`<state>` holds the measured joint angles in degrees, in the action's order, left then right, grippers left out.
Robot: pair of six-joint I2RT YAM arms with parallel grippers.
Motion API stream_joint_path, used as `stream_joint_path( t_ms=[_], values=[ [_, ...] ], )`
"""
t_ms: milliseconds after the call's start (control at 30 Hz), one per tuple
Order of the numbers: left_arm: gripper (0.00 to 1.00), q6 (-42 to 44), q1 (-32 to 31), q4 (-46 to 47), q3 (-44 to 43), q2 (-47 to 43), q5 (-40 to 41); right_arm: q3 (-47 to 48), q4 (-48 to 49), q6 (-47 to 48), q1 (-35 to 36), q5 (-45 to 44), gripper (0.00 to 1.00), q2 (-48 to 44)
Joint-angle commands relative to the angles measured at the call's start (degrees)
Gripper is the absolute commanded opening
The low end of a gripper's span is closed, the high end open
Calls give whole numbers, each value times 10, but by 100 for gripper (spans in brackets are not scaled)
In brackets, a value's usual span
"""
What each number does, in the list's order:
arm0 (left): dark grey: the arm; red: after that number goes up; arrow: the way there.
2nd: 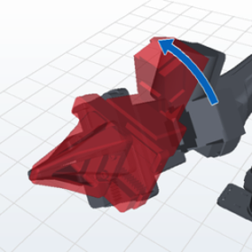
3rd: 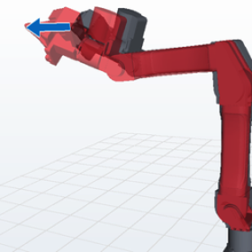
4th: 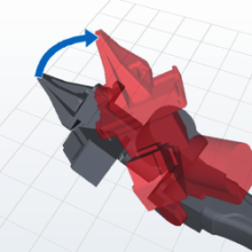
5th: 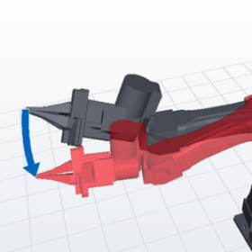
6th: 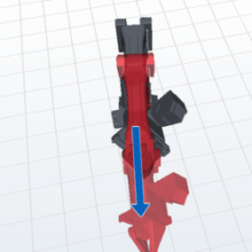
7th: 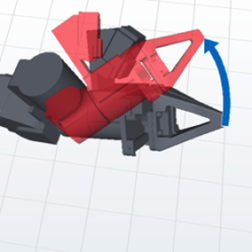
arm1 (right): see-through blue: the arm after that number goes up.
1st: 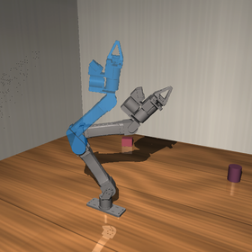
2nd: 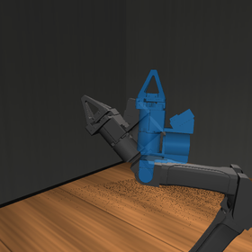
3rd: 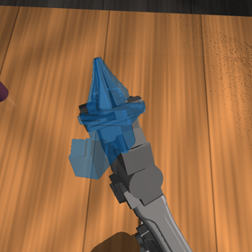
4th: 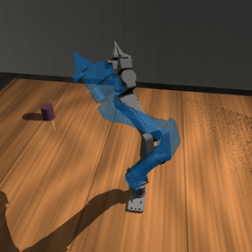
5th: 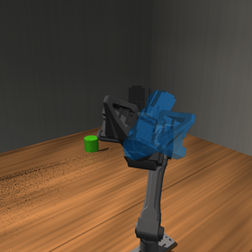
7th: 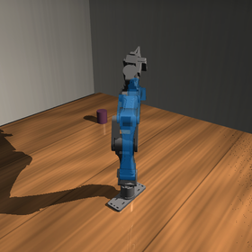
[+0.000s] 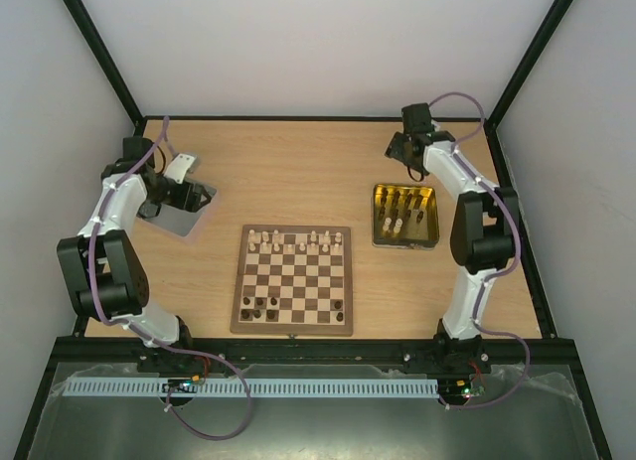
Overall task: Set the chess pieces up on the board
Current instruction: Move the storage box to the center of the board.
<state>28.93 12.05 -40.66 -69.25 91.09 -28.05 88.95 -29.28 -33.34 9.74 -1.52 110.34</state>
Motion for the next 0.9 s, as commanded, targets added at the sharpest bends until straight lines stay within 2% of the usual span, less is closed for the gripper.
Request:
stream_joint_path(
  t_ms=[0, 167, 367, 533, 867],
  values=[
    [77, 5, -1, -6, 12, -27, -5, 94, -61, 51, 0, -12, 82, 58],
    [78, 26, -2, -15, 26, -41, -12, 183, -139, 113, 0, -38, 83, 112],
    [78, 41, -1, -15, 33, -43, -15, 121, -111, 145, -2, 0, 84, 91],
    [79, 46, -2, -21, 28, -43, -36, 53, -88, 148, -2, -3, 86, 88],
    [79, 40, -1, -23, 27, -45, -65, -19, -80, 129, 1, -1, 86, 60]
  ],
)
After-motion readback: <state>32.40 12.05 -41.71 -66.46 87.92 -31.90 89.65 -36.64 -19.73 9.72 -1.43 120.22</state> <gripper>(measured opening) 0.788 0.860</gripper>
